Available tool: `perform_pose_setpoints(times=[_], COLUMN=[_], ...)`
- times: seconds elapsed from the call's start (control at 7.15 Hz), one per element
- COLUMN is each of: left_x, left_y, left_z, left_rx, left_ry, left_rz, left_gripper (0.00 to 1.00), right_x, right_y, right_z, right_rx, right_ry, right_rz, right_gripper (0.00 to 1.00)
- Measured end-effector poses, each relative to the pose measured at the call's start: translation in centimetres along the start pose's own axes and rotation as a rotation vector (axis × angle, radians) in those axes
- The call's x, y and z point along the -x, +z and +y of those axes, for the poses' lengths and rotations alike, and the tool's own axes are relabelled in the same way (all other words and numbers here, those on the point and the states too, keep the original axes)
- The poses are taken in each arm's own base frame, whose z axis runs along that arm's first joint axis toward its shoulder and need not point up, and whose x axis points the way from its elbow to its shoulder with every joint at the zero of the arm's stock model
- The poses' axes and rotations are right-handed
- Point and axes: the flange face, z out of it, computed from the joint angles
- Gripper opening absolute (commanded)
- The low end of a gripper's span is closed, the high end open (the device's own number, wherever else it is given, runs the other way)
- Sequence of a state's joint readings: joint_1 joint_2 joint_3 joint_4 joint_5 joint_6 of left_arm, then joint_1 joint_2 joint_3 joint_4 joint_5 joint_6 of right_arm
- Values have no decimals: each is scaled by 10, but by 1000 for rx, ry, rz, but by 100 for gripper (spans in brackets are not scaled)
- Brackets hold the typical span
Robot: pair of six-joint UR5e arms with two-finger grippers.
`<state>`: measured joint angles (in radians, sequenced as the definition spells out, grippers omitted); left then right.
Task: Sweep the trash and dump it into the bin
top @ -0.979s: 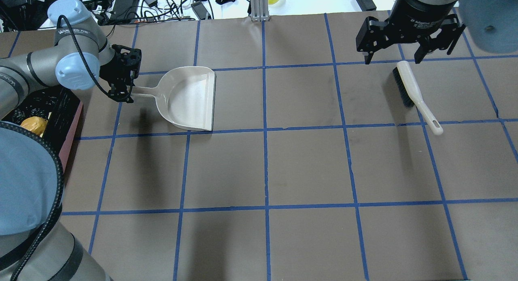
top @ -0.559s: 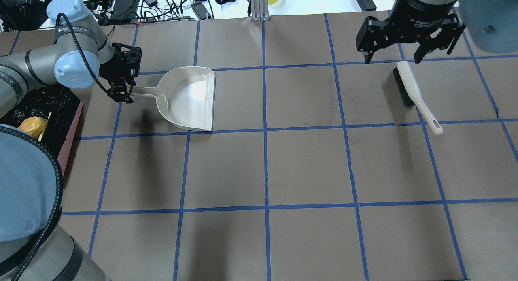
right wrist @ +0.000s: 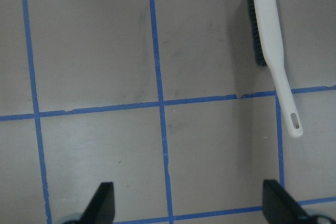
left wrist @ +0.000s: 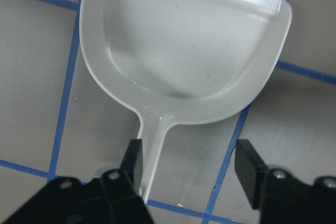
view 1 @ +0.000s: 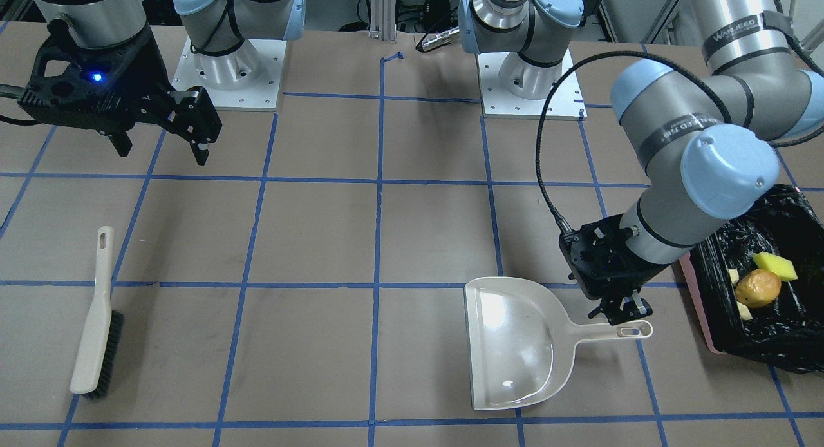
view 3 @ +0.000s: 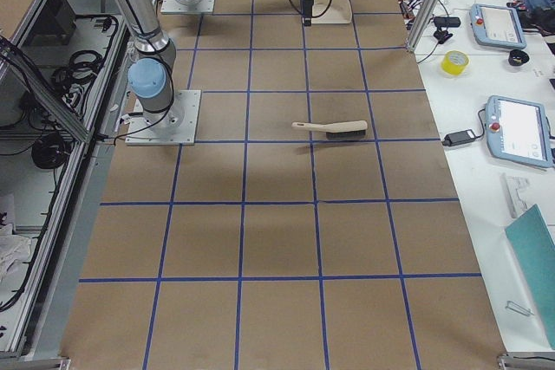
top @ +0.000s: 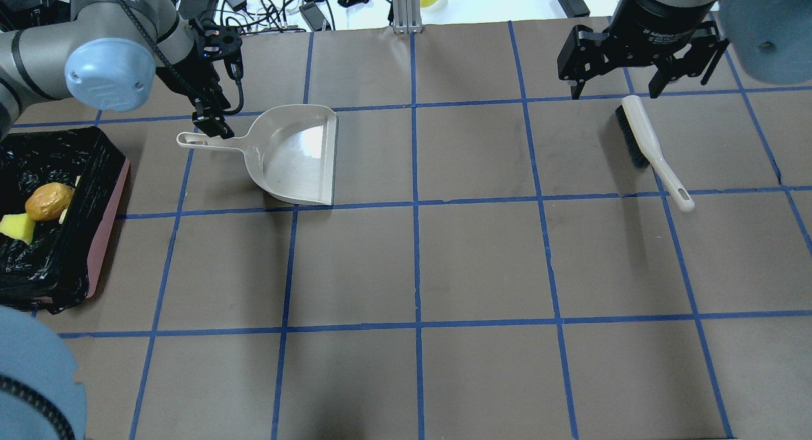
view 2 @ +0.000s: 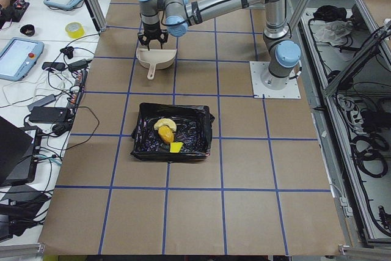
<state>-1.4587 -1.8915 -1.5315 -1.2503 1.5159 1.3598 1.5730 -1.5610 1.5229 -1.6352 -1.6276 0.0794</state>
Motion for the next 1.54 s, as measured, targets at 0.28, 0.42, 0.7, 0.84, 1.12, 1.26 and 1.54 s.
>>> perform_pose_setpoints(times=[0.28,0.42,0.7,0.84,1.12,1.26,1.54], left_x=[-33,-49,-74,-81,-93,-100,-117], left_y=[-47,-69,-102,-110,-109,-108,-116], left_z=[-18,-19,-16,-15,-11,-8,-4], left_rx=[-30,-29,-41,-50,-44,-31,2], left_ry=[-207,-322,-587,-748,-972,-1055,-1165], left_rz=[-15,-16,-33,-37,-27,-33,-34], left_gripper=[78,81,100,100,100,100,100], right_x=[0,0,0,0,0,0,0], right_y=[-1,-1,-1,-1,-1,-1,-2], right_z=[0,0,0,0,0,0,0], right_rx=[-2,-2,-2,-2,-2,-2,-4], right_ry=[0,0,0,-1,-2,-2,-2], right_rz=[0,0,0,0,0,0,0], right_gripper=[100,100,100,100,100,100,100])
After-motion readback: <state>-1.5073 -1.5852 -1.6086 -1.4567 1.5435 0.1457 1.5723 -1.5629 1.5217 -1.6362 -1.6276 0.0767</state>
